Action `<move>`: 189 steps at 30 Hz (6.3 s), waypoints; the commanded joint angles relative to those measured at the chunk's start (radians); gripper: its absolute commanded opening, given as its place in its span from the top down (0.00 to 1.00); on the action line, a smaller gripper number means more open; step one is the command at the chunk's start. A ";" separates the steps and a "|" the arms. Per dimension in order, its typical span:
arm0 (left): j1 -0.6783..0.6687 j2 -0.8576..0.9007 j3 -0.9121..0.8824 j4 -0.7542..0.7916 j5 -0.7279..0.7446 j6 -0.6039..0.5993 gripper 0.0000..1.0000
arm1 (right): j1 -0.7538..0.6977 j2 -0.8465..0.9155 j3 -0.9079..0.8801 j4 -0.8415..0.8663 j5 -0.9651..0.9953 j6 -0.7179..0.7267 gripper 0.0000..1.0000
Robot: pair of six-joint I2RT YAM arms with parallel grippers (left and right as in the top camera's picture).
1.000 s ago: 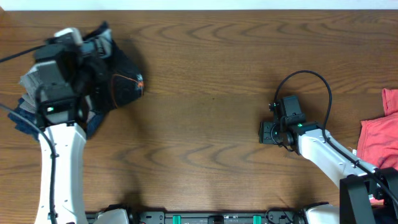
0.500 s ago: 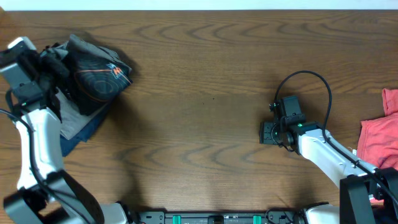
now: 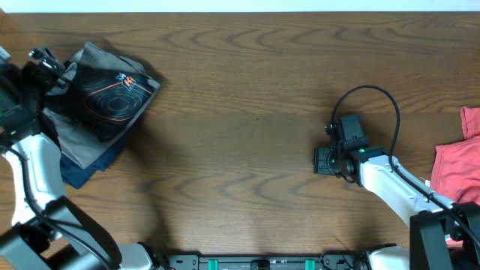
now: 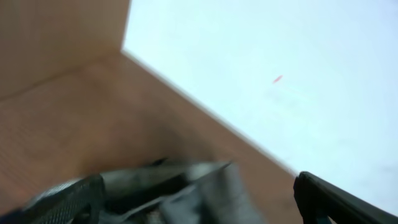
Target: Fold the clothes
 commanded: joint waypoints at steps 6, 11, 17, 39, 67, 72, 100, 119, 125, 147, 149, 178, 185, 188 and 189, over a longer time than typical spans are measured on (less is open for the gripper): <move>-0.129 -0.040 0.026 -0.094 0.176 -0.092 0.03 | -0.012 0.016 -0.024 -0.015 -0.065 0.008 0.11; -0.339 -0.036 0.026 -0.286 0.112 0.056 0.02 | -0.012 0.016 -0.024 0.031 -0.204 0.007 0.01; -0.607 0.009 0.025 -0.522 -0.023 0.162 0.02 | -0.015 0.016 -0.003 0.109 -0.212 -0.029 0.01; -0.747 -0.155 0.021 -1.489 -0.171 0.136 0.02 | -0.210 -0.111 0.443 -0.712 -0.215 -0.127 0.01; -0.815 -1.257 -0.026 -1.346 -0.313 0.304 0.02 | -0.187 -1.123 0.091 -0.567 -0.070 0.053 0.01; -0.815 -1.256 -0.026 -1.346 -0.313 0.304 0.02 | -0.187 -1.123 0.091 -0.567 -0.069 0.053 0.01; -0.815 -1.256 -0.026 -1.346 -0.313 0.304 0.02 | -0.186 -1.192 0.034 -0.500 -0.028 -0.122 0.01; -0.815 -1.256 -0.026 -1.346 -0.313 0.304 0.02 | -0.138 -1.497 -0.572 0.348 -0.108 -0.435 0.01; -0.815 -1.256 -0.026 -1.346 -0.313 0.304 0.02 | -0.132 -1.497 -0.646 0.361 -0.156 -0.557 0.01; -0.815 -1.256 -0.026 -1.346 -0.313 0.304 0.02 | -0.121 -1.497 -0.645 0.365 -0.149 -0.553 0.01; -0.815 -1.256 -0.026 -1.346 -0.313 0.304 0.02 | -0.121 -1.497 -0.645 0.365 -0.148 -0.553 0.01; -0.661 -1.485 -0.460 -1.141 -0.353 0.378 0.02 | -0.121 -1.497 -0.645 0.365 -0.149 -0.553 0.01; -0.647 -1.570 -0.786 -0.812 -0.335 0.325 0.02 | -0.121 -1.497 -0.645 0.365 -0.149 -0.553 0.01; -0.647 -1.571 -0.880 -0.658 -0.335 0.326 0.02 | -0.121 -1.497 -0.645 0.365 -0.149 -0.554 0.01; -0.647 -1.571 -0.905 -0.616 -0.336 0.326 0.02 | -0.121 -1.497 -0.645 0.365 -0.149 -0.553 0.01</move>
